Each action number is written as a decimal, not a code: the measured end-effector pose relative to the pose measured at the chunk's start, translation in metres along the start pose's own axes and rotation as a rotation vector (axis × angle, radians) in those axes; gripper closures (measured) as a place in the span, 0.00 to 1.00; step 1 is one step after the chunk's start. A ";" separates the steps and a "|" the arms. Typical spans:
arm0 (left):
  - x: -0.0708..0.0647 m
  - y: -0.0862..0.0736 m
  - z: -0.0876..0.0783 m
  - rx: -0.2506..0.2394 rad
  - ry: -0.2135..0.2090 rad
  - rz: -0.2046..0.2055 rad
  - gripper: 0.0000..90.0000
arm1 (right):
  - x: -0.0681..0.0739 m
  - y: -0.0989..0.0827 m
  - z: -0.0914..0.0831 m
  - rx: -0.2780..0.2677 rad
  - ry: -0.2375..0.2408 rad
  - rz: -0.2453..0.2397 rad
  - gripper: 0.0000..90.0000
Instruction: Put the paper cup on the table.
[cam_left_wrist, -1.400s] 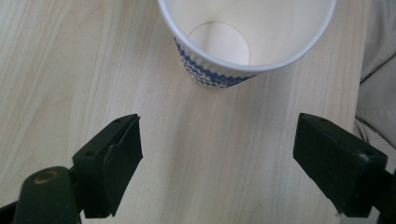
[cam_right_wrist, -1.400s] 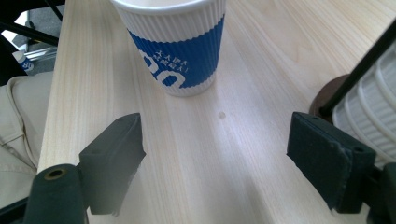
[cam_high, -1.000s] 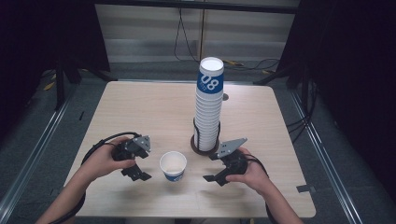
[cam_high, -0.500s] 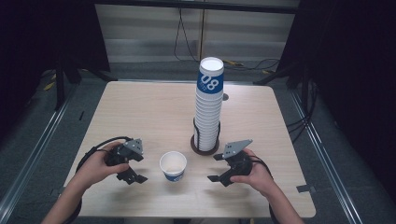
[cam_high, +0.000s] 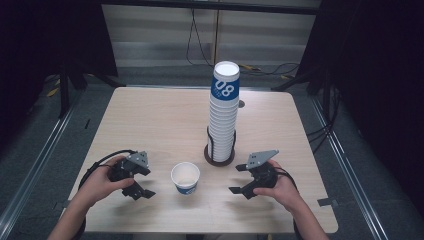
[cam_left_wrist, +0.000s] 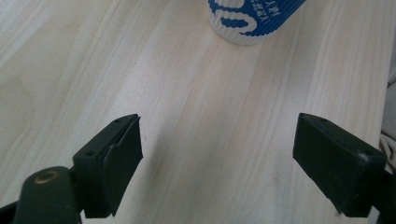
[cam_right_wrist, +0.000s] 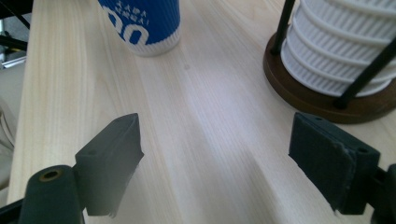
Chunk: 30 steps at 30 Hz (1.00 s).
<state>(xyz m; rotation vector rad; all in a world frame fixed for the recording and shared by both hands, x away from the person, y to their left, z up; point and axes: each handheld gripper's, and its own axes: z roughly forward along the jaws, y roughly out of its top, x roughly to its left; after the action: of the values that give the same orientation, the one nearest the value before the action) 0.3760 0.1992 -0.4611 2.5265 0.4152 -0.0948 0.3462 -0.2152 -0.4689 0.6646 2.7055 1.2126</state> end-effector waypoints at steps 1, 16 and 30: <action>0.000 -0.002 0.001 0.001 -0.002 -0.003 0.17 | -0.001 -0.001 0.000 0.003 -0.002 0.002 0.18; 0.007 -0.024 0.004 -0.071 0.012 -0.043 0.17 | -0.011 -0.016 -0.005 -0.008 -0.033 0.040 0.18; 0.009 -0.039 0.009 -0.103 0.029 -0.066 0.17 | -0.016 -0.024 -0.006 -0.004 -0.058 0.036 0.18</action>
<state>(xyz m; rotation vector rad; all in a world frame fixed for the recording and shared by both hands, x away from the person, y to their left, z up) 0.3731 0.2270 -0.4909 2.4154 0.5031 -0.0603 0.3505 -0.2402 -0.4835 0.7390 2.6541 1.1873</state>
